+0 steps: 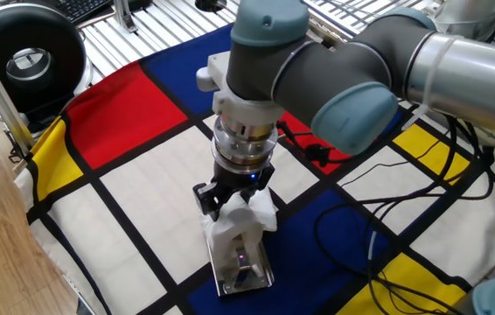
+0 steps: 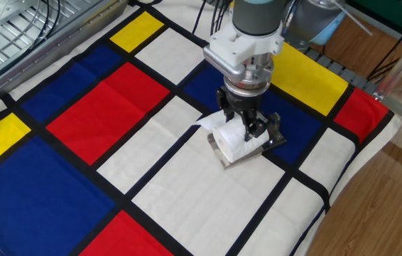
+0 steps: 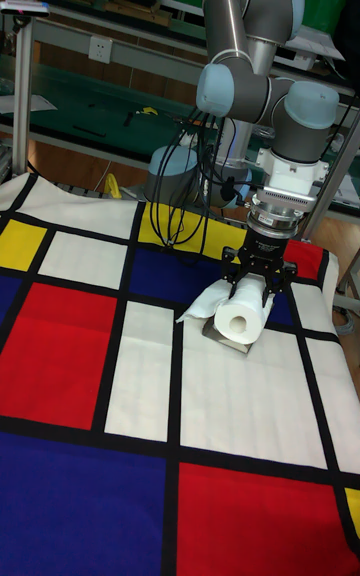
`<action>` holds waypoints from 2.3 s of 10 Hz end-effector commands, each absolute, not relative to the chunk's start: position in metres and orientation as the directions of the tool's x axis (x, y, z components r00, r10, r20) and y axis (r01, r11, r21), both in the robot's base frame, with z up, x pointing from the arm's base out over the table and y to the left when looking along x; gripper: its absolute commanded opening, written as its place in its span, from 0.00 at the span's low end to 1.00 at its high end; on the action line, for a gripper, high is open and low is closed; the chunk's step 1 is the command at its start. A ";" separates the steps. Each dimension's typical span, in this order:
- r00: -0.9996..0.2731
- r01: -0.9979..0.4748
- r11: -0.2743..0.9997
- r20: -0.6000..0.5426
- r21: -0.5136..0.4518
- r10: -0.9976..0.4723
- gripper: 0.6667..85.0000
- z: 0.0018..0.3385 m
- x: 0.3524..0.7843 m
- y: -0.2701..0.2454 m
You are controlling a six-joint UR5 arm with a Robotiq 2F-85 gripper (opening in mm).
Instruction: Put the toilet paper on its holder
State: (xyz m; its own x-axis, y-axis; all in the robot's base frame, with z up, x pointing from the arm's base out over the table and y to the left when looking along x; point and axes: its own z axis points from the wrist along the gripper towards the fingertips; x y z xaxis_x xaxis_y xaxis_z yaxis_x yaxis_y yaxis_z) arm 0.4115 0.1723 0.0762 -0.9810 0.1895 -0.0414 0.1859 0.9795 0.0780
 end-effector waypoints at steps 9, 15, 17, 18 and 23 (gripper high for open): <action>-0.981 0.178 0.975 -0.053 0.133 0.186 0.01 0.089 0.423 0.183; -0.979 0.176 0.973 -0.073 0.151 0.189 0.01 0.096 0.432 0.186; -0.977 0.179 0.970 -0.085 0.163 0.194 0.01 0.097 0.435 0.189; -0.976 0.181 0.969 -0.090 0.167 0.198 0.01 0.099 0.436 0.191; -0.969 0.197 0.965 -0.117 0.174 0.219 0.01 0.098 0.454 0.205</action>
